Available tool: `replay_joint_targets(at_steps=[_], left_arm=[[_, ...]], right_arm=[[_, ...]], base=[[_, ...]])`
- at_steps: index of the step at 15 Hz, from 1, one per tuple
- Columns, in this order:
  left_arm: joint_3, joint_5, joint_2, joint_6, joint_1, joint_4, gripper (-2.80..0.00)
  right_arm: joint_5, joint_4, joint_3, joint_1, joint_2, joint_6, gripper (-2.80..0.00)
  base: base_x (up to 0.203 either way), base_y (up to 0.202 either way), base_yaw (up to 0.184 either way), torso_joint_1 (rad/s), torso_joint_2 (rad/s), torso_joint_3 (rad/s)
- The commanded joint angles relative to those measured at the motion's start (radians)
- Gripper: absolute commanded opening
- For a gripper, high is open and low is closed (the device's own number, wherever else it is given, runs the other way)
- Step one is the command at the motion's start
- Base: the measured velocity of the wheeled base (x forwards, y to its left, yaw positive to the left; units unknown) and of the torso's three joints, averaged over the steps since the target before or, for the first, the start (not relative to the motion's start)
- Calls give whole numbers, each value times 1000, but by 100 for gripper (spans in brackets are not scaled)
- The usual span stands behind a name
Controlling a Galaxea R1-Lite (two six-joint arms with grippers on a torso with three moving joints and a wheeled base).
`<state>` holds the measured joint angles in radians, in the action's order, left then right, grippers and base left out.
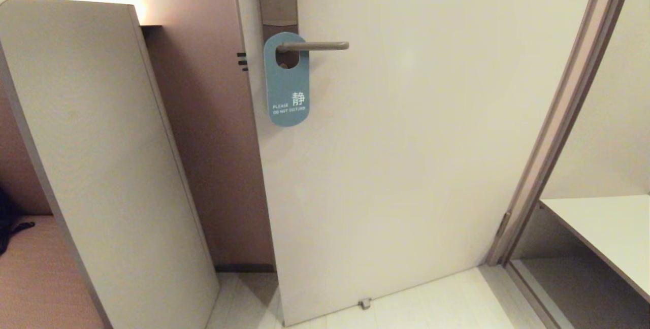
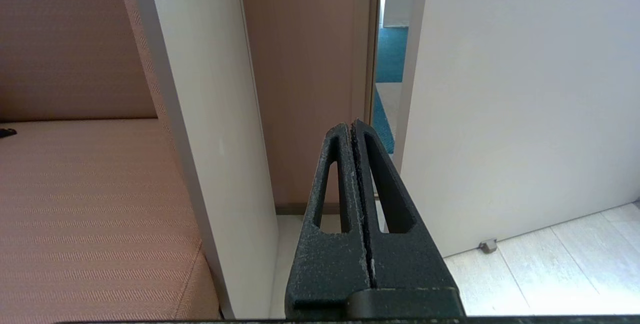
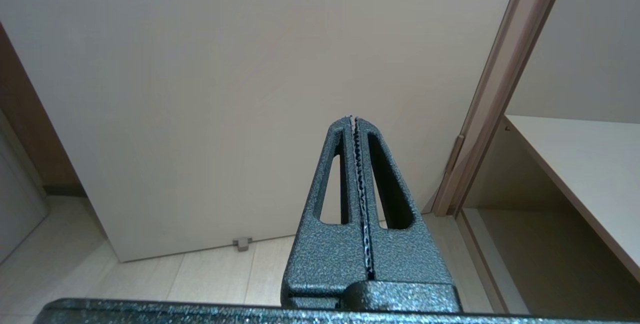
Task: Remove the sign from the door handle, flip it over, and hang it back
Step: Take down the sign
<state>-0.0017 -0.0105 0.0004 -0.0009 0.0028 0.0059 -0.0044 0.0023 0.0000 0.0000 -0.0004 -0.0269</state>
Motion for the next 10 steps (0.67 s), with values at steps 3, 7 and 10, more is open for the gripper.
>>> replay_joint_targets(at_steps=[3, 7, 10], left_arm=[[0, 0, 0, 8, 0, 2, -280], [0, 0, 0, 1, 0, 2, -280], [0, -2, 0, -4, 0, -1, -280]], right_arm=[[0, 1, 0, 0, 0, -1, -280], [0, 1, 0, 0, 0, -1, -280], [0, 1, 0, 0, 0, -1, -280]], base=[[0, 0, 0, 0, 0, 0], [0, 0, 0, 0, 0, 0], [0, 0, 0, 0, 0, 0]])
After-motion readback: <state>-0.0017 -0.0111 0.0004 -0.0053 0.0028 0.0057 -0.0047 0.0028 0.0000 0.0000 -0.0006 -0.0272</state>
